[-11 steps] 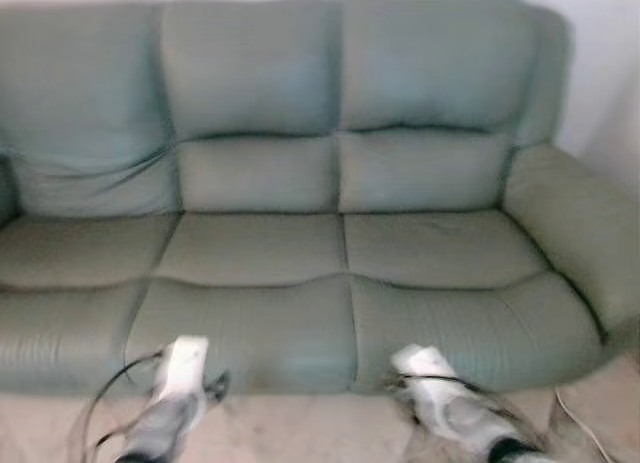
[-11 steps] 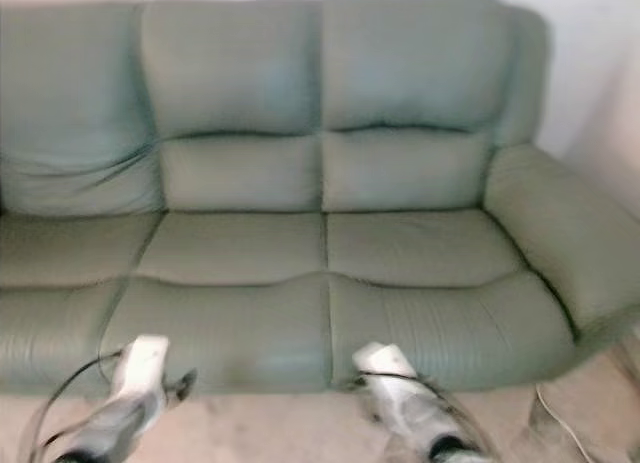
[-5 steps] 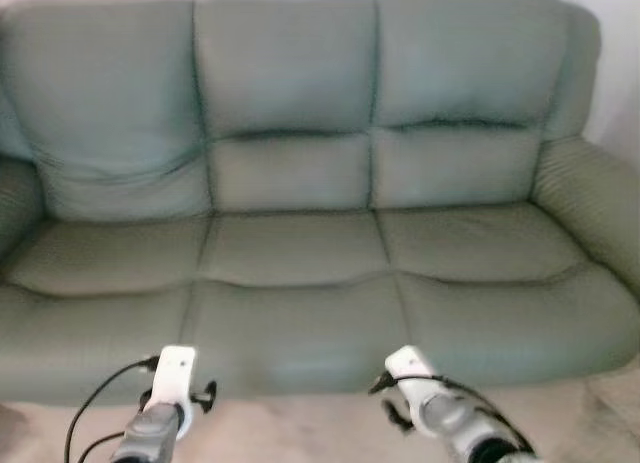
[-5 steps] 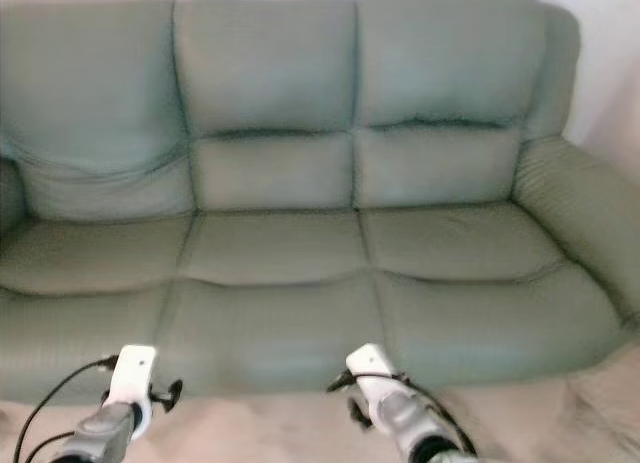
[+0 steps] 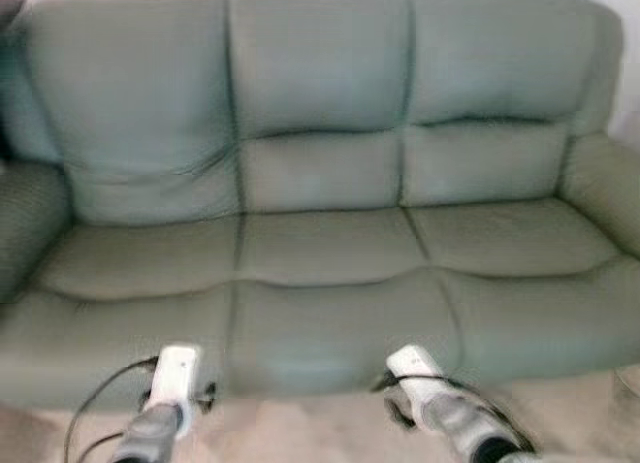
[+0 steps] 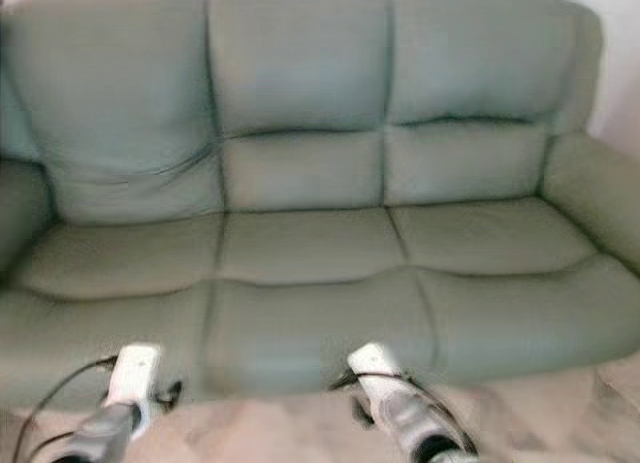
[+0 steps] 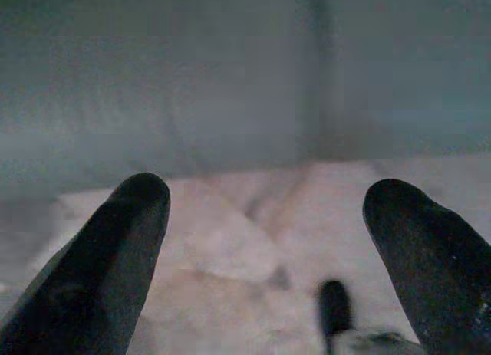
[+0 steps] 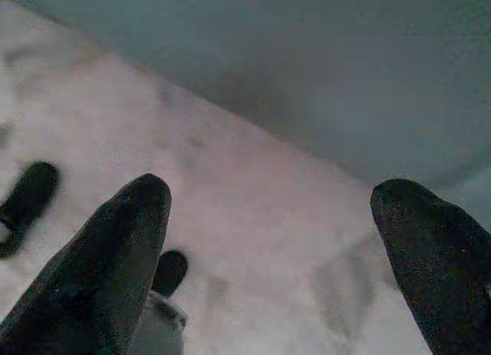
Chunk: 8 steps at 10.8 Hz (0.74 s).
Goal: Move the pillow to the sofa
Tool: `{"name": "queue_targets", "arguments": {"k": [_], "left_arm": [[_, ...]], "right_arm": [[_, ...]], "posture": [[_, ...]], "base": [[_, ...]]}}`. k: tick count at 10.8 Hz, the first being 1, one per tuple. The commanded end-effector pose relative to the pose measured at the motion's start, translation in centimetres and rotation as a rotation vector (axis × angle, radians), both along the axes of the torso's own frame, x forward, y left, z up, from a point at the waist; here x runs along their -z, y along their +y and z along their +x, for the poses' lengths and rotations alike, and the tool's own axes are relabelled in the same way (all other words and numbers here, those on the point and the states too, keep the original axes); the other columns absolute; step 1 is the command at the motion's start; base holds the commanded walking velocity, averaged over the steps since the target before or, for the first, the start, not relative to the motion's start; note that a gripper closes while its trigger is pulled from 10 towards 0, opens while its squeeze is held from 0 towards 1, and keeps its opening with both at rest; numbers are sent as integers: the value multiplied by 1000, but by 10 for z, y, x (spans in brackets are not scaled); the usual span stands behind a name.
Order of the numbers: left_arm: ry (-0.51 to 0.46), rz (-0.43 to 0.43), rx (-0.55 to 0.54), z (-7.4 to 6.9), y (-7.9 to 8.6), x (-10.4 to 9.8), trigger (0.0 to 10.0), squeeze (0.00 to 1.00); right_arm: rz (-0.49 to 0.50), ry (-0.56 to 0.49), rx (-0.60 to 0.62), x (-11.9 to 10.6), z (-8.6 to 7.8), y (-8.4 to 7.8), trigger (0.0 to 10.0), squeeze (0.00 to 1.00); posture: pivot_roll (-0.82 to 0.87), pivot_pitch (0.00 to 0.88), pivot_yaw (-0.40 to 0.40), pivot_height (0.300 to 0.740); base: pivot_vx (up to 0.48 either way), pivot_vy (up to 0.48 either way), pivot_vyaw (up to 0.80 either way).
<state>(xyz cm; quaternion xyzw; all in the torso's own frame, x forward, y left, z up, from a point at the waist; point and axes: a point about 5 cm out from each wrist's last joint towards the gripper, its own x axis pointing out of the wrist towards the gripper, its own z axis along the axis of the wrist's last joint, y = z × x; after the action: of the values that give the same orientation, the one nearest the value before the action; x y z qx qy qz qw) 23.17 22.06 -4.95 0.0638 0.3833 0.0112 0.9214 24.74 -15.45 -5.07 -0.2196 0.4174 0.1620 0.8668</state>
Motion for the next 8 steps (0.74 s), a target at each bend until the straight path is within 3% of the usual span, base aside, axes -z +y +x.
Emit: {"name": "queue_targets", "arguments": {"k": [1, 2, 3, 8], "left_arm": [[2, -8, 12, 1, -7, 1, 10000, 0], [4, -6, 13, 1, -7, 1, 10000, 0], [5, -3, 15, 2, -7, 1, 10000, 0], [8, 3, 20, 2, -7, 0, 10000, 0]], "right_arm": [[-25, 7, 23, -1, 0, -14, 10000, 0], [-28, 6, 17, -1, 0, -14, 10000, 0], [-55, -1, -52, -2, 1, -12, 10000, 0], [-49, 3, -57, -1, 1, -8, 10000, 0]], "posture": [[-6, 0, 26, 740], [-4, 0, 25, 740], [-4, 0, 24, 740], [-4, 0, 23, 740]], "base": [[0, 0, 0], [0, 0, 0], [0, 0, 800], [0, 0, 800]]}}
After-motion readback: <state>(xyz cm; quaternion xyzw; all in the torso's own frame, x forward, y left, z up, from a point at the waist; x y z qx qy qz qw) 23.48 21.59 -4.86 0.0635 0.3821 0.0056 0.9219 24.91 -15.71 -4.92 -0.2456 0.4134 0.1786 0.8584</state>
